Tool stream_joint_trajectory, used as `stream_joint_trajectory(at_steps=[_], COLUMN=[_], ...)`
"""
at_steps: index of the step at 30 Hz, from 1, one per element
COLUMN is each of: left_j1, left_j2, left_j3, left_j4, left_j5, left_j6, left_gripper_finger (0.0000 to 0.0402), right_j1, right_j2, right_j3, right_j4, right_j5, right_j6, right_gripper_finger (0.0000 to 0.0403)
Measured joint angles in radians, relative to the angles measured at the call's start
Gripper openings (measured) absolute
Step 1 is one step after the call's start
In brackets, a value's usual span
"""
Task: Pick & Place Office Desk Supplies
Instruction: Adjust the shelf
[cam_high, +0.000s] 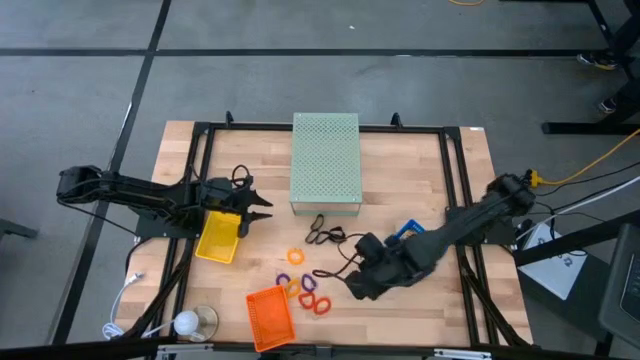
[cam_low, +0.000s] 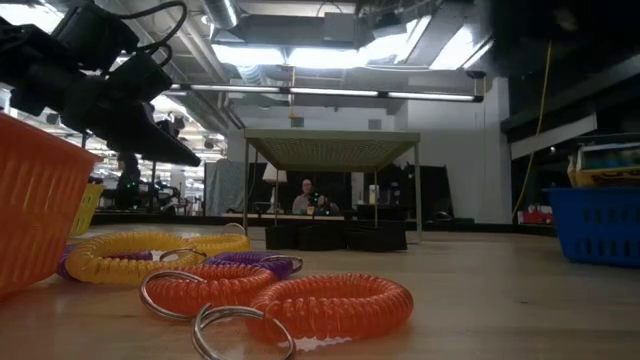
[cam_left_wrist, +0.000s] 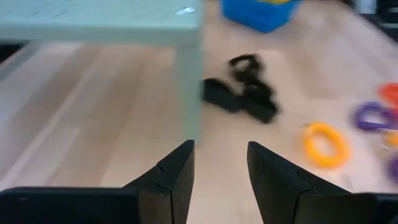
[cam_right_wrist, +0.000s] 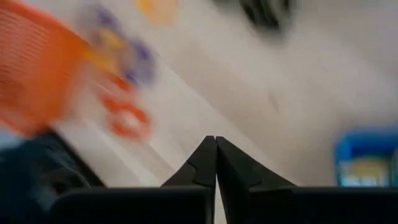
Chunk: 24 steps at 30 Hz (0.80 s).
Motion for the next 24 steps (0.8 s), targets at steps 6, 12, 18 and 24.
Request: stream_joint_trajectory(at_steps=[6,12,18,24], left_j1=[-0.036,-0.037,0.034,0.055], left_j2=[0.0,0.005,0.104,0.3], left_j3=[0.0,0.002,0.109,0.19], left_j4=[0.214,0.364,0.341,0.372], left_j5=[0.218,-0.031,-0.049,-0.063], left_j6=[0.014,0.072,0.099,0.099], left_gripper_finger=[0.0143,0.0143,0.0143,0.0143], right_j1=[0.103,0.128,0.121,0.137], right_j2=[-0.074,-0.113,-0.223,-0.341], right_j3=[0.002,-0.058,-0.329,-0.593], right_j4=[0.113,0.05,0.061,0.354], right_j5=[0.634,0.926,0.919,0.869], right_j6=[-0.422,-0.492,-0.286,-0.378], right_gripper_finger=[0.0008,0.0004,0.0002,0.0001])
